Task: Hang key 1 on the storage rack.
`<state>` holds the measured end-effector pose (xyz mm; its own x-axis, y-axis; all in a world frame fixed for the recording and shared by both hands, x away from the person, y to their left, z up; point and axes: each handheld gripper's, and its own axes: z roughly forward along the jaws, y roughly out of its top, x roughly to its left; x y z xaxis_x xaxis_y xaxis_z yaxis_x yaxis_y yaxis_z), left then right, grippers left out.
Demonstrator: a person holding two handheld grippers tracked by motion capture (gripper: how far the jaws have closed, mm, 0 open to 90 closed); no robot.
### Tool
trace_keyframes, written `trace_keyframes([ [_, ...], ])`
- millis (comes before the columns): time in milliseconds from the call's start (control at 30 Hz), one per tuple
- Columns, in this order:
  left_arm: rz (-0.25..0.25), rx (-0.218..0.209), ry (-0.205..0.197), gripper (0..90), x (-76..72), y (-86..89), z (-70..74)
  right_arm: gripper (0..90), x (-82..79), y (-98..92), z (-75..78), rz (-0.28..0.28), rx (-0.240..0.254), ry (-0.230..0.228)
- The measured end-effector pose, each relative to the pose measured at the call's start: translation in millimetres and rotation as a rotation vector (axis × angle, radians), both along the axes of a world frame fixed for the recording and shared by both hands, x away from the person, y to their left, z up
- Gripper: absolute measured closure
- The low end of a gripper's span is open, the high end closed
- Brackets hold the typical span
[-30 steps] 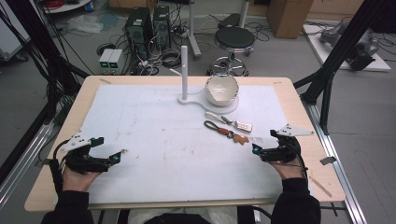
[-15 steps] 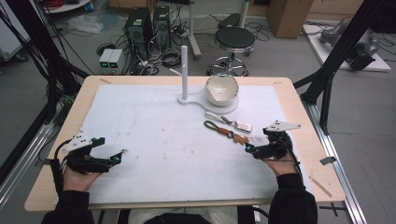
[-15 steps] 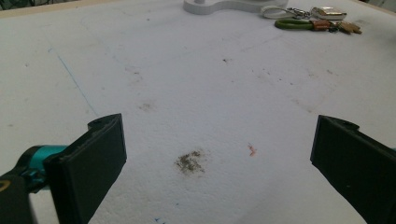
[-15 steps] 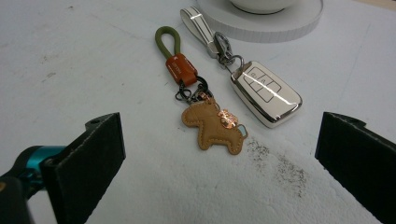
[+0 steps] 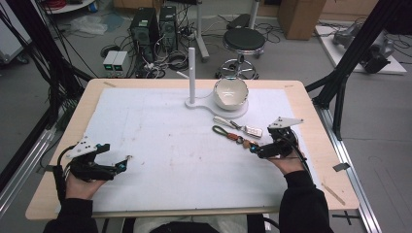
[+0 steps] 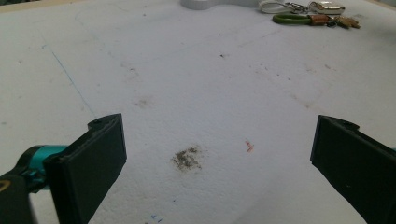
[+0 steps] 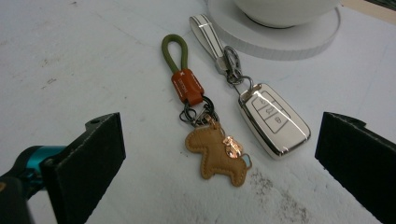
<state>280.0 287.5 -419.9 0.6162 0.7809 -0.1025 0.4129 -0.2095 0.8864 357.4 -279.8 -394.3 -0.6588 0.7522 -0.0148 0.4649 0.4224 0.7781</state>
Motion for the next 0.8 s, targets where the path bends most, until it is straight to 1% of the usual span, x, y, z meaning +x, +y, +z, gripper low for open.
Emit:
trace_keyframes([
  [67,-0.005,0.002,0.006,3.9,0.5,0.1,-0.6,0.7,3.2,4.9,2.6,0.012,-0.010,-0.008],
  [133,-0.006,0.001,0.013,3.9,0.8,0.0,-1.5,0.7,5.8,9.9,5.4,0.023,-0.018,-0.007],
  [167,-0.007,0.005,0.012,3.9,0.7,0.1,-1.5,0.7,7.2,10.8,5.9,0.027,-0.027,-0.018],
  [267,-0.004,-0.006,0.004,3.9,0.1,0.5,-0.9,0.7,11.7,13.9,7.7,0.032,-0.024,-0.009],
  [367,-0.003,-0.007,0.002,3.9,0.3,1.3,-0.7,0.7,16.6,19.2,8.6,0.043,-0.034,0.001],
  [433,-0.003,-0.009,0.002,3.9,0.2,1.3,-0.6,0.7,20.1,24.0,8.2,0.054,-0.047,0.008],
  [533,-0.004,-0.008,0.004,3.9,0.2,0.9,-0.8,0.7,26.6,30.1,5.9,0.069,-0.055,0.022],
  [633,-0.004,-0.001,0.007,4.0,0.7,0.5,-1.4,0.7,33.0,36.7,4.3,0.083,-0.070,0.038],
  [667,-0.004,-0.002,0.008,3.9,0.8,0.3,-1.4,0.7,35.5,39.6,4.4,0.088,-0.083,0.045],
  [700,-0.006,-0.001,0.005,3.9,0.9,0.4,-1.3,0.7,37.7,42.3,4.6,0.096,-0.091,0.042],
  [800,-0.005,-0.004,0.005,3.9,0.7,1.1,-1.1,0.7,44.8,48.0,5.6,0.111,-0.084,0.054],
])
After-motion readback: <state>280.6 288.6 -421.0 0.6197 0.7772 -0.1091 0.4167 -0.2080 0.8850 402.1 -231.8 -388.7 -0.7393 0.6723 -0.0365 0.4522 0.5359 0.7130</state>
